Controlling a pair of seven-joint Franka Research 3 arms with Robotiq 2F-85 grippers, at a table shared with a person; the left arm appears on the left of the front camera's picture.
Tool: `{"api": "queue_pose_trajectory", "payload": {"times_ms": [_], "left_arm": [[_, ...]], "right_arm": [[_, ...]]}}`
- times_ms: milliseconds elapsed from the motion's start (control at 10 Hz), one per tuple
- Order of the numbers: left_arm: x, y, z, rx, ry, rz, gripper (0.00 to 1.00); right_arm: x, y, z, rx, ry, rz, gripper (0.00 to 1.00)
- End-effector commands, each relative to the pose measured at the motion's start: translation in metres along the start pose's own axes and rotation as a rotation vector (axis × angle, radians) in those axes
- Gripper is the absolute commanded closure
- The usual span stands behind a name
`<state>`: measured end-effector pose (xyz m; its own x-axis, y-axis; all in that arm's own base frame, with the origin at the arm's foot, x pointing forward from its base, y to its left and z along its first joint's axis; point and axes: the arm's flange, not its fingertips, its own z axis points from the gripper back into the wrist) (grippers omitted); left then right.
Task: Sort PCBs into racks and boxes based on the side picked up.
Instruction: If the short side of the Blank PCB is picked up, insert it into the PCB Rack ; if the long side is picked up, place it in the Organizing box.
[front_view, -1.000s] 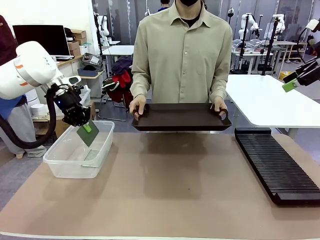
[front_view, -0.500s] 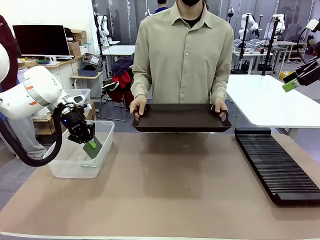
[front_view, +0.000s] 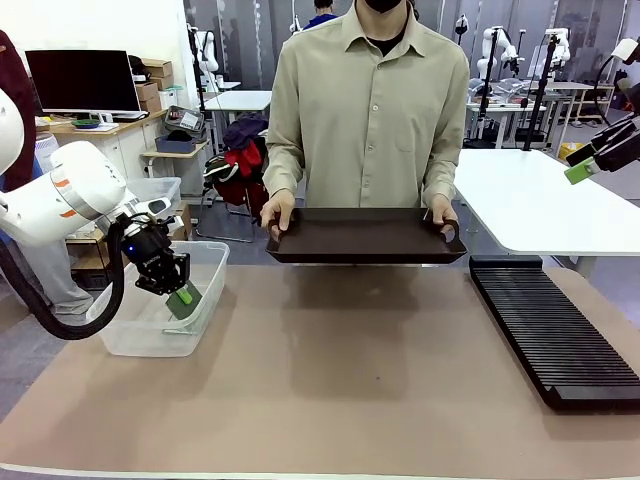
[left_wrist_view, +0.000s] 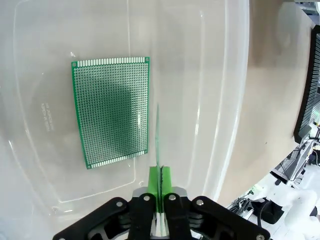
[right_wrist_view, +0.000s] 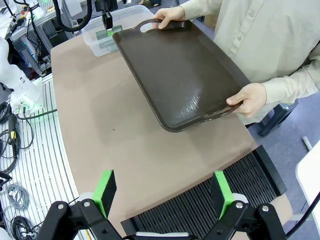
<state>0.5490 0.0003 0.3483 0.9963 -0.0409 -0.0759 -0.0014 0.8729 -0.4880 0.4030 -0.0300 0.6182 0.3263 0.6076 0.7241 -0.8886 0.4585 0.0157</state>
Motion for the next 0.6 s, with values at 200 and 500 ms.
{"api": "queue_pose_trajectory", "payload": {"times_ms": [200, 500], "left_arm": [[0.000, 0.003, -0.003, 0.000, -0.010, 0.021, 0.73], [0.001, 0.004, 0.016, 0.039, -0.043, 0.029, 0.38]], "right_arm": [[0.000, 0.000, -0.001, 0.019, -0.017, 0.010, 0.00], [0.000, 0.000, -0.001, 0.019, -0.017, 0.010, 0.00]]}}
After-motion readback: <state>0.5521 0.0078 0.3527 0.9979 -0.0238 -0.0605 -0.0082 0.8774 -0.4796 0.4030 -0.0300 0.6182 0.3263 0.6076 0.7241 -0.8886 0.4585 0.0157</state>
